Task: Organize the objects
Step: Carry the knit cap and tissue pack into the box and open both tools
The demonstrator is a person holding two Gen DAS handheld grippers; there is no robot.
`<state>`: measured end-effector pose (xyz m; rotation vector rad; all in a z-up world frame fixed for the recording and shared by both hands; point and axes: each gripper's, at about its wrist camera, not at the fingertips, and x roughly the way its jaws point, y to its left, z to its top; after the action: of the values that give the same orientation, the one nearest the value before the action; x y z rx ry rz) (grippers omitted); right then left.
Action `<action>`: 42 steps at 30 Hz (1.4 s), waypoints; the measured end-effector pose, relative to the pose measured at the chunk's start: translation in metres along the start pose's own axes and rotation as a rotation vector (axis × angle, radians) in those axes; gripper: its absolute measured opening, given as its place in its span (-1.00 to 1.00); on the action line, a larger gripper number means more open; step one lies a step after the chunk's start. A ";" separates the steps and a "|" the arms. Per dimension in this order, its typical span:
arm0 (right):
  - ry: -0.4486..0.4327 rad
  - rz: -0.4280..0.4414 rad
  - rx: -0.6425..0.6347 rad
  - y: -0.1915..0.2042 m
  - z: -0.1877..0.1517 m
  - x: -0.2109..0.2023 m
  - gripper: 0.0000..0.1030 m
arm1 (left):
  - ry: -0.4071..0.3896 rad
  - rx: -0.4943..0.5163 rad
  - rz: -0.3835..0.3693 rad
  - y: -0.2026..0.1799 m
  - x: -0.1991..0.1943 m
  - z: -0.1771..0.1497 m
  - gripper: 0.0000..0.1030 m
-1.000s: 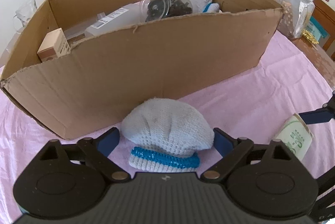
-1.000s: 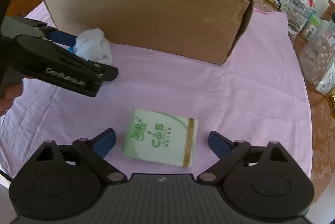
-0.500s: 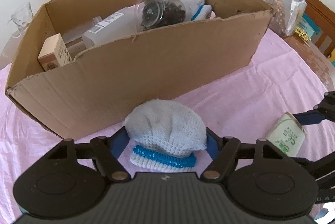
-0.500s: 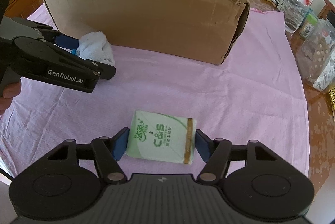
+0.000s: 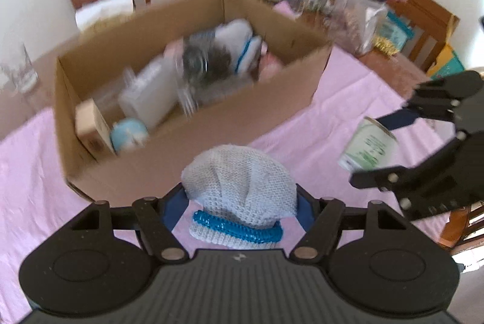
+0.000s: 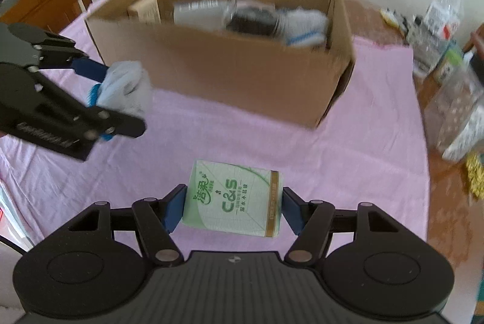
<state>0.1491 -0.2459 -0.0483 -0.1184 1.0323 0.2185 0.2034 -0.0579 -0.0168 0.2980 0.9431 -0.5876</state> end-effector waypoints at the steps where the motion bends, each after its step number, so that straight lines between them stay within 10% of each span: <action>1: -0.010 0.000 -0.002 -0.002 0.005 -0.004 0.38 | -0.013 0.002 0.006 0.002 -0.006 0.004 0.39; 13: -0.146 -0.014 -0.059 -0.005 0.057 -0.042 0.38 | -0.166 -0.038 0.125 0.034 -0.044 0.054 0.41; 19: -0.195 -0.018 -0.114 0.002 0.086 -0.047 0.38 | -0.184 -0.104 0.200 0.052 -0.039 0.044 0.91; 32: -0.231 -0.003 -0.171 0.026 0.141 -0.027 0.39 | -0.183 -0.221 0.267 0.074 -0.053 0.014 0.94; 36: -0.228 -0.017 -0.151 0.034 0.150 -0.020 0.89 | -0.163 -0.279 0.258 0.082 -0.054 0.011 0.94; 42: -0.203 -0.040 -0.104 0.037 0.153 -0.022 0.99 | -0.159 -0.335 0.268 0.088 -0.056 0.012 0.94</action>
<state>0.2576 -0.1821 0.0489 -0.2064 0.8164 0.2424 0.2387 0.0267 0.0351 0.0727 0.8156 -0.1983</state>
